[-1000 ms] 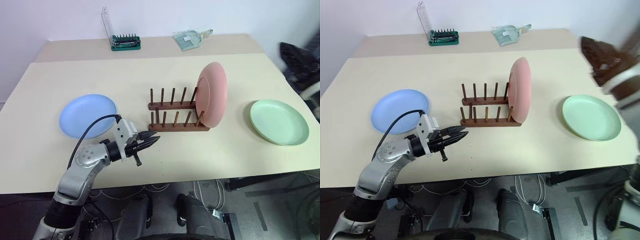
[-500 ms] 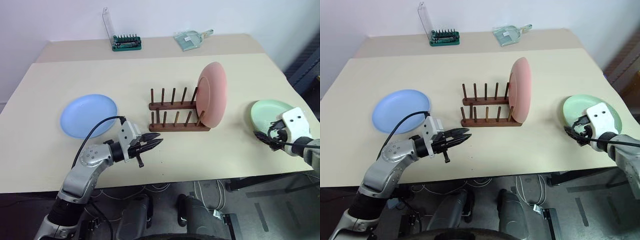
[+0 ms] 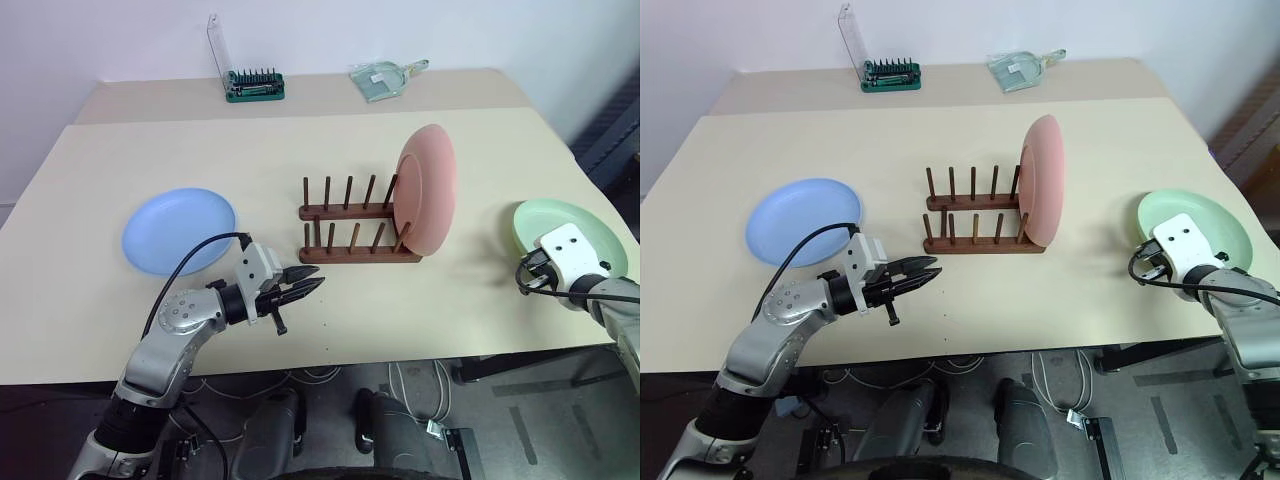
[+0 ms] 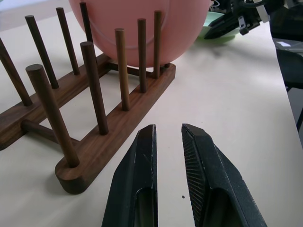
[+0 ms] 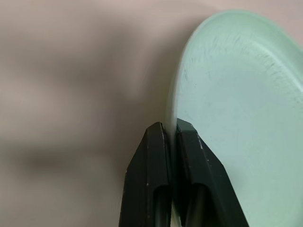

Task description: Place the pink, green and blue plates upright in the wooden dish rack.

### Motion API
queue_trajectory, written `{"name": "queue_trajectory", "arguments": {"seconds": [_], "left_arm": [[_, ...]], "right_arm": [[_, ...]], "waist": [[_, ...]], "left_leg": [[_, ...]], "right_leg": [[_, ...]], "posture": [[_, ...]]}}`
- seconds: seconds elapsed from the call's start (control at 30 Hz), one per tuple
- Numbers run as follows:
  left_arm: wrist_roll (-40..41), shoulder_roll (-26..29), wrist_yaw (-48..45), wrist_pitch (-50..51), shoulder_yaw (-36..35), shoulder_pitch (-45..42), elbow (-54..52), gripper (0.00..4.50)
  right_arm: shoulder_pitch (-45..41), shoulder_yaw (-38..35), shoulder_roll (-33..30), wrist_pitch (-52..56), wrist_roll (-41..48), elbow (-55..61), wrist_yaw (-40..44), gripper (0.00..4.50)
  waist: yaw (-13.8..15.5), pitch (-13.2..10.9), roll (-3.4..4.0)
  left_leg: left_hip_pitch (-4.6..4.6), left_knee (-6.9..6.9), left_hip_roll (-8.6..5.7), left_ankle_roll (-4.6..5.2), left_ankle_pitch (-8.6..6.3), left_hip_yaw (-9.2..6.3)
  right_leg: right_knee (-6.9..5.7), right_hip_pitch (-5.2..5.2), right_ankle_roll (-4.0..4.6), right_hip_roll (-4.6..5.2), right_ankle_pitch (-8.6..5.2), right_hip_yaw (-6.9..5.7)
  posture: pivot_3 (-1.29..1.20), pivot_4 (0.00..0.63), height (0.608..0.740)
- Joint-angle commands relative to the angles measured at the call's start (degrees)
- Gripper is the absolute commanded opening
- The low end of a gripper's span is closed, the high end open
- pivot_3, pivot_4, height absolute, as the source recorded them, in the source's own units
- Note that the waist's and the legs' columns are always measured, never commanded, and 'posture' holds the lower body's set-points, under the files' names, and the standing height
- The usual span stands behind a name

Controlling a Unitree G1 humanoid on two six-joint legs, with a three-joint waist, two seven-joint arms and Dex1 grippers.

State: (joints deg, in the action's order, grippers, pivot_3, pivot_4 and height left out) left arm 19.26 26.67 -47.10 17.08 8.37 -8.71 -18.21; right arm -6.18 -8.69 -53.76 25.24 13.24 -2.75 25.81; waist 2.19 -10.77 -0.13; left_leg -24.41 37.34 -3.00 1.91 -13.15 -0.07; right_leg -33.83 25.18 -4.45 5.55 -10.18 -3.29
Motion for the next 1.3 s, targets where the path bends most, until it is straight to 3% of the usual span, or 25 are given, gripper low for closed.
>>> {"name": "queue_trajectory", "arguments": {"seconds": [0.03,0.1,0.23,0.33,0.47,0.6,0.77,0.93,1.3], "left_arm": [[0.24,0.14,-0.02,-0.62,-0.22,-0.36,-1.57,0.85],[0.31,0.15,-0.13,-0.51,-0.16,-0.55,-1.50,0.85],[0.35,0.17,-0.37,-0.39,0.00,-0.87,-1.35,0.85],[0.35,0.06,-0.26,-0.28,0.16,-1.00,-1.35,0.85],[0.33,-0.05,0.05,-0.36,0.20,-0.58,-1.86,0.85],[0.80,0.40,-0.14,-0.81,-0.70,0.65,-2.54,0.85],[0.73,0.98,0.15,-1.24,-2.11,1.64,-2.58,0.85],[0.87,1.28,0.13,-1.18,-2.53,2.43,-2.96,0.85],[1.15,1.65,0.94,0.00,-2.65,2.57,-4.60,0.85]], "right_arm": [[-8.75,-7.97,2.07,-7.48,0.92,3.27,-3.23,0.02],[-13.66,-10.16,3.62,-8.08,3.54,5.76,-3.21,0.02],[-28.57,-16.23,9.70,-1.97,22.63,15.82,-2.19,0.02],[-32.32,-18.58,11.59,2.29,33.12,20.05,-0.88,0.02],[-34.38,-17.51,11.94,11.93,54.79,28.20,-0.84,0.02],[-34.25,-12.53,17.79,15.21,71.10,31.15,-10.55,0.02],[-28.56,-6.77,22.90,15.44,76.67,34.15,-18.58,0.02],[-24.13,-2.89,25.50,15.01,76.86,33.73,-23.56,0.02],[-20.28,-1.34,27.88,14.61,76.18,29.79,-30.88,0.02]], "waist": [[-0.55,-0.03,0.09],[-0.60,-0.05,0.12],[-0.73,-0.07,0.12],[0.18,-0.07,-0.07],[0.06,-0.10,-0.15],[-0.58,-0.09,-0.16],[-0.86,-0.10,-0.14],[-1.30,-0.09,-0.16],[-1.48,-0.09,-0.14]], "left_leg": [[0.01,0.00,0.00,0.00,0.00,0.06],[0.05,0.04,0.00,0.00,0.00,0.12],[0.04,0.01,0.02,0.01,0.01,0.10],[0.03,-0.02,0.03,0.01,0.01,-0.09],[-0.02,0.07,-0.06,0.12,-0.07,-0.12],[0.04,0.02,-0.06,0.16,-0.10,-0.07],[0.02,-0.04,-0.04,0.15,-0.10,-0.10],[-0.06,-0.03,-0.08,0.15,-0.10,-0.04],[-0.04,-0.08,-0.08,0.15,-0.10,-0.04]], "right_leg": [[-0.02,0.03,0.00,-0.01,0.02,0.01],[-0.16,0.06,-0.01,-0.03,0.02,0.02],[-0.25,0.14,-0.01,-0.10,0.03,0.02],[-0.25,0.09,0.09,-0.11,0.08,-0.01],[-0.09,-0.06,0.11,0.13,0.07,-0.02],[-0.13,-0.01,0.10,0.24,0.07,0.03],[-0.18,0.07,0.14,0.25,0.07,0.02],[-0.11,0.11,0.12,0.30,0.08,0.02],[-0.16,0.15,0.12,0.27,0.07,0.02]], "posture": [[0.00,0.150,0.740],[0.00,0.150,0.740],[0.00,0.150,0.740],[0.00,0.150,0.740],[0.00,0.150,0.740],[0.00,0.150,0.740],[0.00,0.150,0.740],[0.00,0.150,0.740],[0.00,0.150,0.740]]}}
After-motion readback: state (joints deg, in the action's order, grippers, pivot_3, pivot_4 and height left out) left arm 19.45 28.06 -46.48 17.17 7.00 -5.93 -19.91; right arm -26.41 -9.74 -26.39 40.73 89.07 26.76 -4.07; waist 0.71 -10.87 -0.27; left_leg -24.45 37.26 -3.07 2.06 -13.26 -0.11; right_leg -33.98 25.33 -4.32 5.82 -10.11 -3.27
